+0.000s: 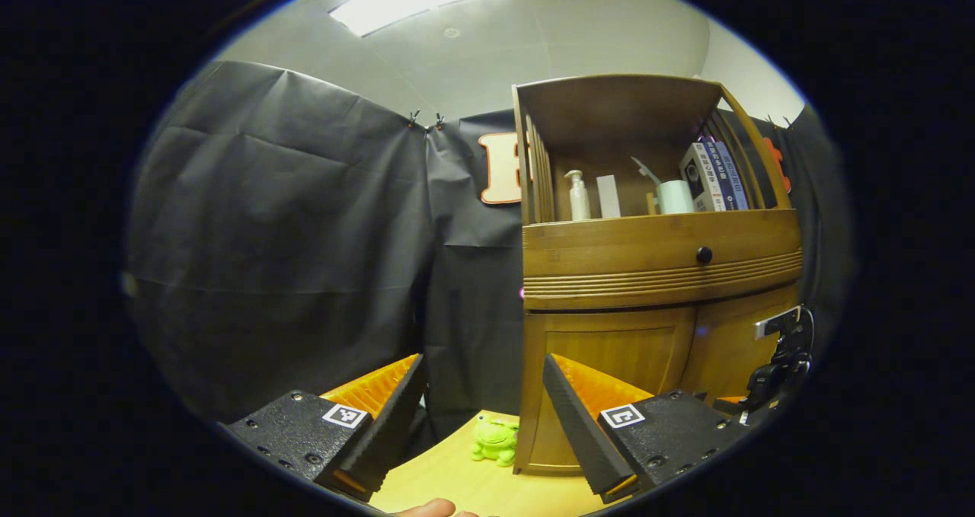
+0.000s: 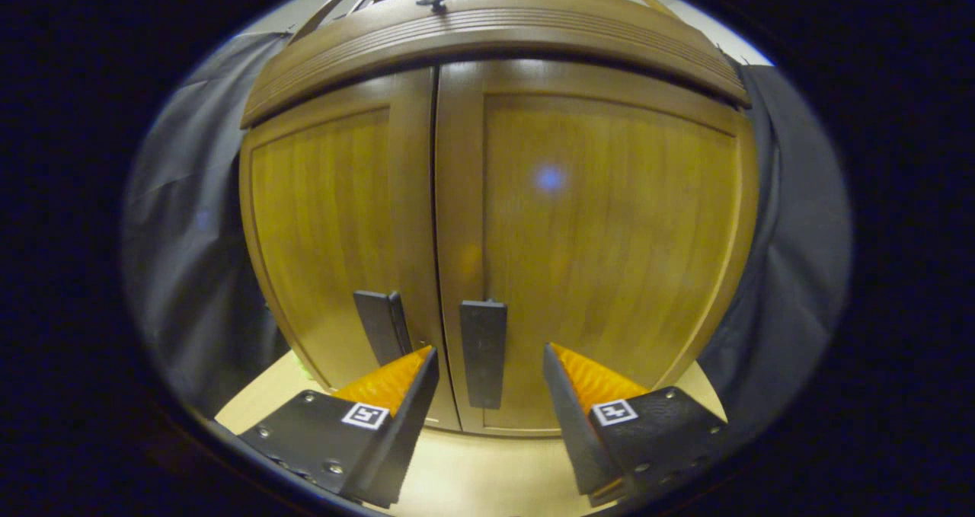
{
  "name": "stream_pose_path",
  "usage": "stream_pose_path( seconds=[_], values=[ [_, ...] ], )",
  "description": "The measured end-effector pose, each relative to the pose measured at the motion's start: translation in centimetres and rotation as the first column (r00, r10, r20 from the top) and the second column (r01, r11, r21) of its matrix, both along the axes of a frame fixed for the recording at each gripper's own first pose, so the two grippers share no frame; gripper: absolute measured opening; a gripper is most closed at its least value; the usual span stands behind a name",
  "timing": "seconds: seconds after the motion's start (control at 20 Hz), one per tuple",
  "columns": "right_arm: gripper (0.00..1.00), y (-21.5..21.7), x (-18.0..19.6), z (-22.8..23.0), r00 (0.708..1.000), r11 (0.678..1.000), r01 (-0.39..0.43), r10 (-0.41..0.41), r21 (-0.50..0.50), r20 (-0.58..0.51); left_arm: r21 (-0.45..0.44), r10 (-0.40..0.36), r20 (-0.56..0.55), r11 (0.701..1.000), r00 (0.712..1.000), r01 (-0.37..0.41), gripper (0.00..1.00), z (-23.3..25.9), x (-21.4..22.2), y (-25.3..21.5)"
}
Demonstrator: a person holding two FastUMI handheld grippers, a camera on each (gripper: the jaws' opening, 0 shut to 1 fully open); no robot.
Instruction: Open the right door of the double-door shoe cabinet with the right hand, and open the left door with the left hand.
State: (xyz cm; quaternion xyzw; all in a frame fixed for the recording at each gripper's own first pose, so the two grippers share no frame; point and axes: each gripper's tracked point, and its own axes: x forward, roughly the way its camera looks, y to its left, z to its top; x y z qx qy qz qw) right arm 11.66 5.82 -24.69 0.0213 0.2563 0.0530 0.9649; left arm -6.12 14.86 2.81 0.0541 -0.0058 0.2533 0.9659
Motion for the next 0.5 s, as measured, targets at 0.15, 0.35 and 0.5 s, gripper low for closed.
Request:
stream_pose_path(
  seconds=[0.15, 0.35, 0.5],
  values=[
    [0.79, 0.1, 1.1, -1.8, 1.0, 0.999, 0.021, -0.021, -0.028, -0.002, 0.007, 0.044, 0.008, 0.999, 0.999, -0.044, 0.92, 0.4, -1.0, 1.3],
    [0.55, 0.7, 2.2, -3.3, 0.999, 1.0, 0.031, -0.031, -0.001, -0.022, 0.012, 0.092, 0.015, 0.996, 0.996, -0.092, 0.92, 0.8, -2.3, 2.7],
    [0.35, 0.5, 1.6, -2.8, 0.999, 0.999, 0.029, -0.03, -0.031, -0.019, -0.002, 0.105, 0.032, 0.994, 0.994, -0.105, 0.92, 1.0, -2.8, 3.1]
  ],
)
